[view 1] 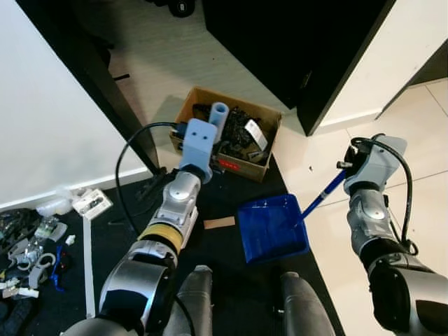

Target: Sweep floor

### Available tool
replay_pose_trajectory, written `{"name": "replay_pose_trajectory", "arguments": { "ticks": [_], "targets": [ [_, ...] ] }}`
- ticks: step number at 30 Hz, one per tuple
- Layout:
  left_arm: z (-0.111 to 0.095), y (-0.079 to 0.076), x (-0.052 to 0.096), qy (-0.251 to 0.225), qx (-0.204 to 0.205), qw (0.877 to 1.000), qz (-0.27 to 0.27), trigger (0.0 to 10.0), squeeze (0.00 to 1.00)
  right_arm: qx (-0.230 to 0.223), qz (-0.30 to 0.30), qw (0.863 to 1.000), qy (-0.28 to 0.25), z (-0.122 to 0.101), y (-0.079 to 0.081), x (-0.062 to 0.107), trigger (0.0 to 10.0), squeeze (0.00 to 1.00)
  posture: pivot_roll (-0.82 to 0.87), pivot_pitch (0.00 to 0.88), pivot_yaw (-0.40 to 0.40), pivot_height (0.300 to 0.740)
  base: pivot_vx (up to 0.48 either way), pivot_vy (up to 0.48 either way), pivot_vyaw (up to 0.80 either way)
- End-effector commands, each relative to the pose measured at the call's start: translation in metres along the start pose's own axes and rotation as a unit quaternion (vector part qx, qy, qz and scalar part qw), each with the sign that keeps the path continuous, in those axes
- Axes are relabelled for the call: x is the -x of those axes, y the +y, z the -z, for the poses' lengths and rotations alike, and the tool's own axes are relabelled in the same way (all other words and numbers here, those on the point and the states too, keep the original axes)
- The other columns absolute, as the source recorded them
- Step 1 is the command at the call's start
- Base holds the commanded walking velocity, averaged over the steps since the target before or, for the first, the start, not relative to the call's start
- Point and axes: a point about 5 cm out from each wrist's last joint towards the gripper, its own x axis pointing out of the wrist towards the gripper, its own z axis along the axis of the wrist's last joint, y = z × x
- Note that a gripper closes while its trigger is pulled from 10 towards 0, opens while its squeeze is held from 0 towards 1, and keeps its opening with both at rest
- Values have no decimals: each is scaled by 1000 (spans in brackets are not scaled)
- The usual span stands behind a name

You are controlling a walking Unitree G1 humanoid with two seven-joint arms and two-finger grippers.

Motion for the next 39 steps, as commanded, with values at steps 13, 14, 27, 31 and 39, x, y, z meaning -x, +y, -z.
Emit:
{"name": "replay_pose_trajectory", "arguments": {
  "ticks": [13, 14, 27, 31, 39],
  "targets": [
    [-41, -86, -20, -54, 180, 974, 124, 10000, 0, 14, -2, 1000, 16, 13, -3, 9, 10000, 0, 28, 321, 6, 740, 0, 0, 0],
    [-42, -87, -20, -56, 181, 973, 129, 10000, 0, 14, -3, 1000, 16, 13, -3, 9, 10000, 0, 28, 321, 6, 740, 0, 0, 0],
    [-103, -78, -28, -155, 219, 949, 163, 10000, 0, 11, -7, 1000, 20, 13, 1, 9, 10000, 0, 30, 304, 2, 740, 0, 0, 0],
    [-103, -62, -23, -152, 162, 959, 177, 10000, 0, 6, -5, 1000, 20, 13, 1, 9, 10000, 0, 28, 297, 3, 740, 0, 0, 0],
    [-98, -15, 4, -139, 96, 965, 201, 10000, 0, -37, 2, 999, 22, 12, -1, 7, 10000, 0, 25, 259, -2, 740, 0, 0, 0]
  ]
}}
